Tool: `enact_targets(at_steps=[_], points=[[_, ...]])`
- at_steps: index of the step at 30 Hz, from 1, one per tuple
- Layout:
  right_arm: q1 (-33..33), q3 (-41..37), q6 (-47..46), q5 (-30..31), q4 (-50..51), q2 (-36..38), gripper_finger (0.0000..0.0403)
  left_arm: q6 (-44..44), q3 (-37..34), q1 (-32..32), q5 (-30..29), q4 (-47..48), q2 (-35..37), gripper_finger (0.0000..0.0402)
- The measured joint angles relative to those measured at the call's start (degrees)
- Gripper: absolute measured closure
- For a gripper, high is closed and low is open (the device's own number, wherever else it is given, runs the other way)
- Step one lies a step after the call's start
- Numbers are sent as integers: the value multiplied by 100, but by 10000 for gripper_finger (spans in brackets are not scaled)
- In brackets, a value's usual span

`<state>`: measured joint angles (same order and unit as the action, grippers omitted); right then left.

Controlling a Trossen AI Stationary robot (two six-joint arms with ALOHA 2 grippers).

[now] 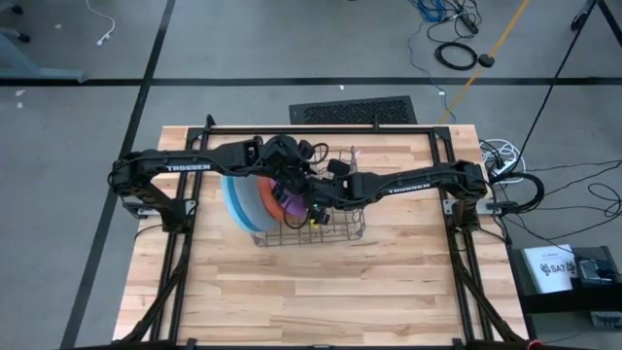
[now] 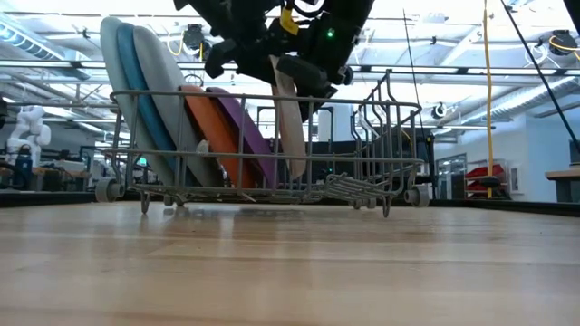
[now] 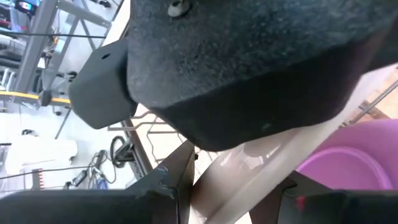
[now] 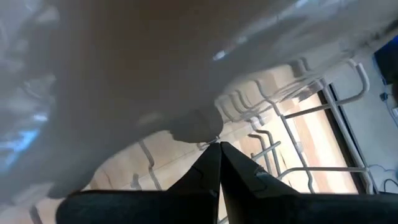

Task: Sort dishes
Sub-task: Put the white plate in the dish rack

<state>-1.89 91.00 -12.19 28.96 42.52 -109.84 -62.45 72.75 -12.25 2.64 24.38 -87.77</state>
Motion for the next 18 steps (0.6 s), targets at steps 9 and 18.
enact_targets(at_steps=[9,18], points=[[9,13,-46,-21,-37,-4,403,215,0,-4,-295,149,0,289],[7,22,-81,-29,-48,0,403,794,11,-4,-430,265,31,256]])
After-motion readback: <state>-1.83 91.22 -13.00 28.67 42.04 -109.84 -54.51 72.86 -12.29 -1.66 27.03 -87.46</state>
